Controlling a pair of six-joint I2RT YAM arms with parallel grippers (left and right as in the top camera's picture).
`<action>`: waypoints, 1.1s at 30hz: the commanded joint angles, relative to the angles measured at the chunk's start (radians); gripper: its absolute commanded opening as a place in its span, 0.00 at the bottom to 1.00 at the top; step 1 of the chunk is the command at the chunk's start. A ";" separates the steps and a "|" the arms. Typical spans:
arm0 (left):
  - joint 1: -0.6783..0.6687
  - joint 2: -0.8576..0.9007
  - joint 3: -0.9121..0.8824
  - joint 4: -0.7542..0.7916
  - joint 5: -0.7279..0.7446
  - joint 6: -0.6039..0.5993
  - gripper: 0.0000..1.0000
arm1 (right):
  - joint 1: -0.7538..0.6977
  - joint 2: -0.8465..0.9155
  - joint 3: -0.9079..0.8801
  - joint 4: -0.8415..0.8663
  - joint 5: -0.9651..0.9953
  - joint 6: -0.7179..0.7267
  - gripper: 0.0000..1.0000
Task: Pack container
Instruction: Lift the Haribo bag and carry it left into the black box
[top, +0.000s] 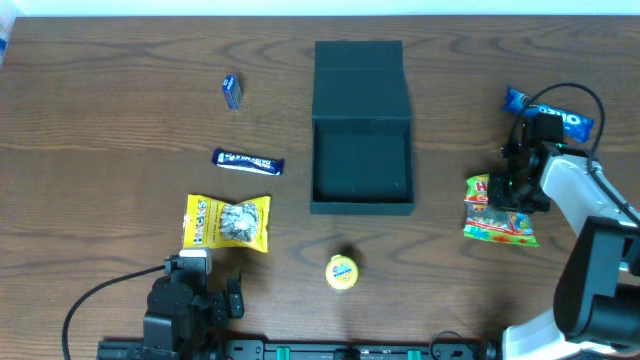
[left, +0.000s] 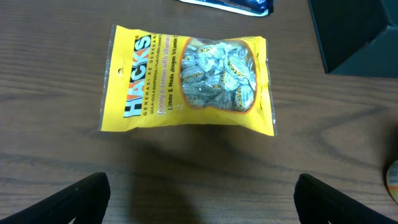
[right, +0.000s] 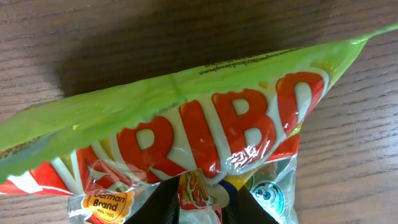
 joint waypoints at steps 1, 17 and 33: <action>0.006 -0.006 -0.019 -0.049 -0.026 -0.001 0.96 | 0.002 0.010 -0.019 0.003 -0.025 0.007 0.17; 0.006 -0.006 -0.019 -0.049 -0.026 -0.001 0.96 | 0.073 -0.099 -0.017 -0.004 -0.025 0.011 0.01; 0.006 -0.006 -0.019 -0.049 -0.026 -0.001 0.96 | 0.325 -0.383 0.281 -0.396 -0.026 0.337 0.01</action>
